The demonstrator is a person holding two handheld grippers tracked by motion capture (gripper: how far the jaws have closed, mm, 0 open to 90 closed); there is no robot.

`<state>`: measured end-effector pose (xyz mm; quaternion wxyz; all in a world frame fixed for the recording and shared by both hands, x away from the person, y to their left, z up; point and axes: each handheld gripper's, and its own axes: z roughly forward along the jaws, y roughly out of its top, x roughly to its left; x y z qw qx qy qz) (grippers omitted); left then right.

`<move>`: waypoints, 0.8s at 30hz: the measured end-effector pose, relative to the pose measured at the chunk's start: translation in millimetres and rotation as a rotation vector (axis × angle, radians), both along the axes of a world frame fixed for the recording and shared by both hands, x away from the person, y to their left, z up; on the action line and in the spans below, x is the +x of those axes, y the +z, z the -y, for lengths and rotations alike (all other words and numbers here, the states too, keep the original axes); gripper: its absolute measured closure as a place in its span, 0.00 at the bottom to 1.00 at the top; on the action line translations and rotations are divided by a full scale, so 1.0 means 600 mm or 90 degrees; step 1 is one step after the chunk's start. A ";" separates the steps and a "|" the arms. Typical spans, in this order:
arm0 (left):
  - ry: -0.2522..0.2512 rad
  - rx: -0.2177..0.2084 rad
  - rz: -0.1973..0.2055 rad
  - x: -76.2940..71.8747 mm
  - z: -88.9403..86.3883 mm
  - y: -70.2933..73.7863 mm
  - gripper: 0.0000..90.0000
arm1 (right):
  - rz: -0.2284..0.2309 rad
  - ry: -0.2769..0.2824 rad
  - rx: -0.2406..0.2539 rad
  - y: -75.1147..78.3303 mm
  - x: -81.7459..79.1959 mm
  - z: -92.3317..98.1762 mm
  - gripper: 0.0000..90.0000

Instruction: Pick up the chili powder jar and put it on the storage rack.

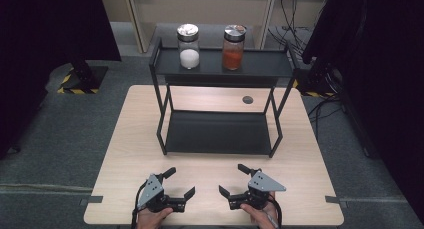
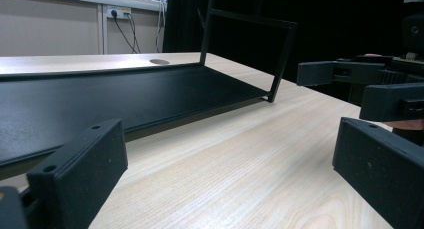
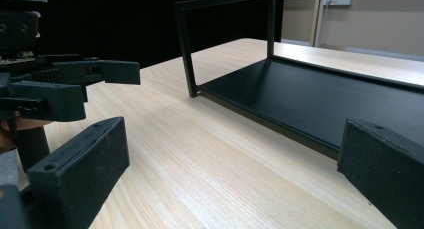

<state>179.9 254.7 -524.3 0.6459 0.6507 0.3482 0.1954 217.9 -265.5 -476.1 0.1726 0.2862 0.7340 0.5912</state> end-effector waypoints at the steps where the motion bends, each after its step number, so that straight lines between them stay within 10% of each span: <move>1: -0.001 0.000 0.000 0.000 0.000 0.000 0.01 | 0.001 -0.001 0.000 0.000 0.000 0.000 0.00; 24: -0.001 0.000 -0.002 0.000 0.000 0.000 0.01 | -0.002 -0.004 0.003 -0.001 0.000 0.004 0.00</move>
